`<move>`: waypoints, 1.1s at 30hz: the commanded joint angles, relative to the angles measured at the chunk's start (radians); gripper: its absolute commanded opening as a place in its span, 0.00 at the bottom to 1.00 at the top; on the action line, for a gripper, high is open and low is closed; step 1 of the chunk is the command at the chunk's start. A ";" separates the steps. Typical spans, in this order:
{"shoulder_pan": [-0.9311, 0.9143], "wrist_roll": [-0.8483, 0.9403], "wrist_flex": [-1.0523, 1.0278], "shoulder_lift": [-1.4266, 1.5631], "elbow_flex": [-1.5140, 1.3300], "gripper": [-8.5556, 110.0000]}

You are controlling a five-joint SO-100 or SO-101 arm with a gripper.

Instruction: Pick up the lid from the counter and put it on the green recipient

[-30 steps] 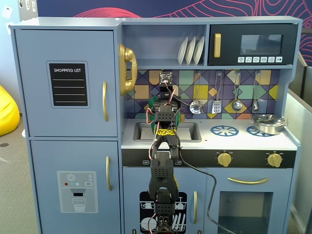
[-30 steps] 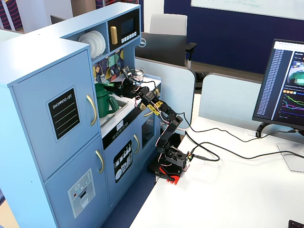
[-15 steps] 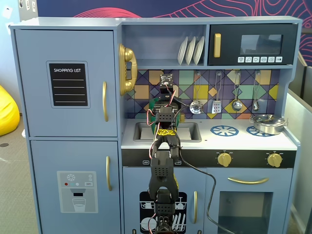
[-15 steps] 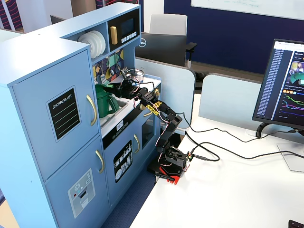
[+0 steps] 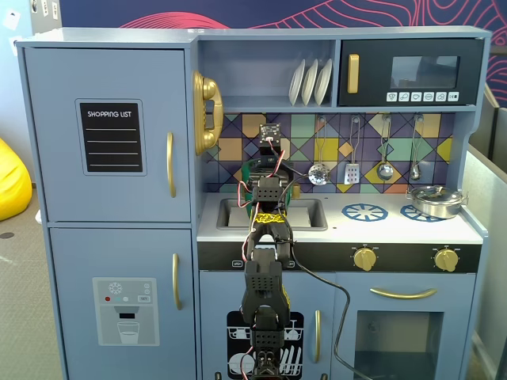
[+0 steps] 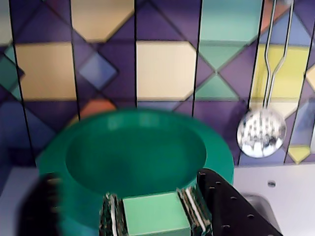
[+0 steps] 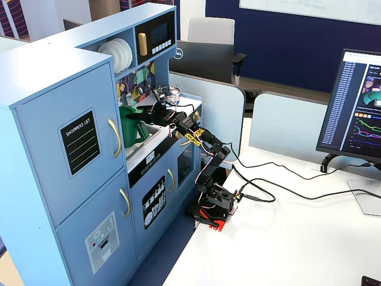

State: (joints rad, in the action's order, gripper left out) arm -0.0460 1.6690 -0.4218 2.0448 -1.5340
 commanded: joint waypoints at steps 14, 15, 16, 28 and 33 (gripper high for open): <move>0.026 0.026 -0.258 0.558 -0.396 0.37; 0.017 0.025 -0.273 0.607 -0.462 0.37; 0.009 0.015 -0.287 0.657 -0.531 0.36; 0.006 -0.138 -0.641 1.097 -1.197 0.09; 0.025 -0.132 -0.653 1.111 -1.367 0.07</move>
State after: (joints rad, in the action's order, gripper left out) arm -0.0445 1.5370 -1.0661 3.1263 -2.8225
